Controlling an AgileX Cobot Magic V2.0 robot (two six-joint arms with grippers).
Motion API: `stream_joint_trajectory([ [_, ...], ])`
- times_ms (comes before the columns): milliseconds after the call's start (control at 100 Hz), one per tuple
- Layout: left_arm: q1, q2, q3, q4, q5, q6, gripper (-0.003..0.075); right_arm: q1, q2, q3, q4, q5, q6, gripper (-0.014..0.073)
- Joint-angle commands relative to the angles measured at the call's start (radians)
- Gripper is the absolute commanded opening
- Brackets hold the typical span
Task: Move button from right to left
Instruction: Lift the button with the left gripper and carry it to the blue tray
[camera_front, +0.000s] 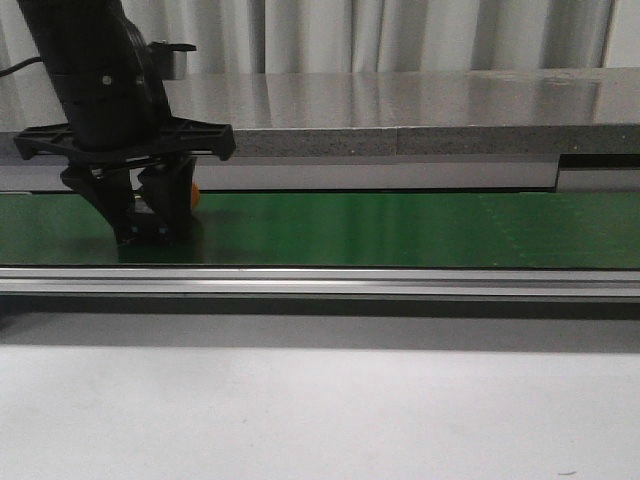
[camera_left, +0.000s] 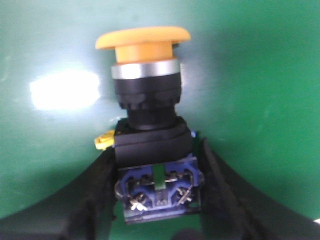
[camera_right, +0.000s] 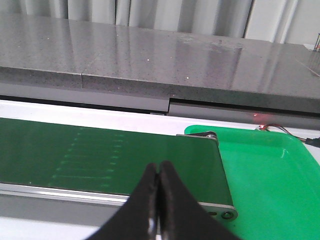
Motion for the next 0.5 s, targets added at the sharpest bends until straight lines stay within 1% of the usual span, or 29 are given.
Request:
stream_joint_trajectory([
  [0,0.012,-0.075,-0.031,0.002,-0.028,-0.011,0.0204,0.001,0.010,-0.023,0.006,-0.083,-0.004,-0.0069],
  [140,0.062,-0.124,-0.031,0.007,-0.028,-0.011,0.0204,0.001,0.010,-0.023,0.006,-0.083,-0.004,-0.0069],
  [260,0.129,-0.166,-0.031,0.043,-0.024,0.000,0.0204,0.001,0.010,-0.023,0.006,-0.083,-0.004,-0.0069],
  [340,0.193,-0.187,-0.031,0.068,-0.015,0.009,0.0204,0.001,0.010,-0.023,0.006,-0.083,-0.004,-0.0069],
  [490,0.328,-0.205,-0.031,0.068,0.019,0.091,0.0204,0.001,0.010,-0.023,0.006,-0.083,-0.004,-0.0069],
])
